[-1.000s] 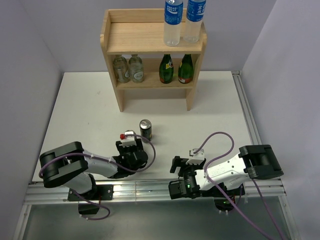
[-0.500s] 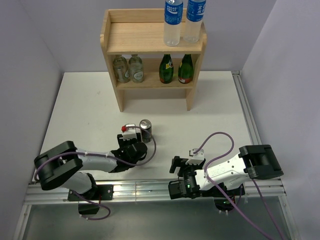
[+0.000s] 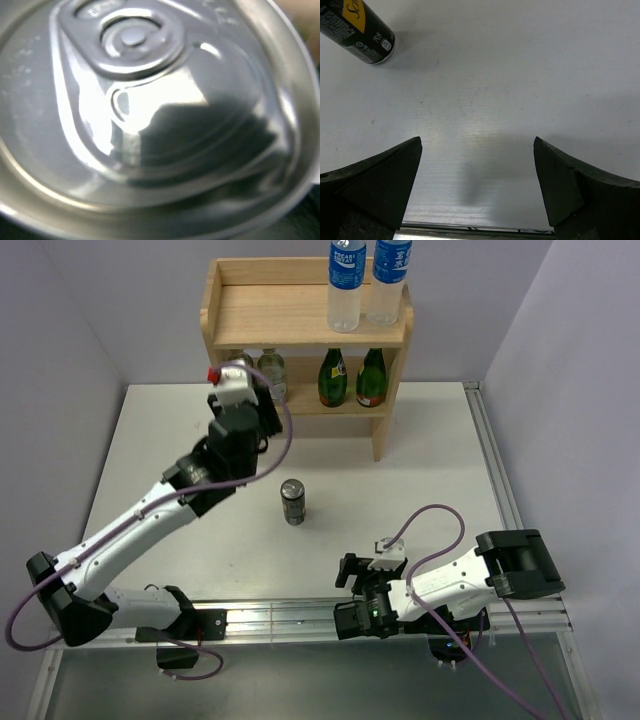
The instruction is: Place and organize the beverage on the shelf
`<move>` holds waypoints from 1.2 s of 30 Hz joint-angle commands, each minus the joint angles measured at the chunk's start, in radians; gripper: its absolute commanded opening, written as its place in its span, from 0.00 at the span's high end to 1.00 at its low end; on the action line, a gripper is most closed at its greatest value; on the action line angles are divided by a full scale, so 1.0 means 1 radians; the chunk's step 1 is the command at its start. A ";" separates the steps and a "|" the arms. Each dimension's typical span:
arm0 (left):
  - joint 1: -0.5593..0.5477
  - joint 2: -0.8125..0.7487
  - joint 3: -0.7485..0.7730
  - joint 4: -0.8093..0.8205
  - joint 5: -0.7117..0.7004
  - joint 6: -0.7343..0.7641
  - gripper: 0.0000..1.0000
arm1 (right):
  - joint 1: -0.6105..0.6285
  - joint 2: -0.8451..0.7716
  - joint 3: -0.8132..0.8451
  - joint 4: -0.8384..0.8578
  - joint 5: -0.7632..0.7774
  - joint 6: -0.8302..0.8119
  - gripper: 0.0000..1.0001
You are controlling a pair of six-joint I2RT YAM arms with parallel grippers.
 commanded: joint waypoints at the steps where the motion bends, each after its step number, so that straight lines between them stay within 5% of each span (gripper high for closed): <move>1: 0.063 0.073 0.270 -0.054 0.070 0.166 1.00 | 0.017 0.002 0.038 -0.026 0.044 0.045 0.01; 15: 0.261 0.483 1.086 -0.316 0.198 0.324 1.00 | 0.069 0.034 0.036 -0.084 0.032 0.166 0.01; 36: 0.422 0.658 1.162 -0.284 0.270 0.298 0.95 | 0.086 0.063 0.024 -0.089 0.020 0.209 0.01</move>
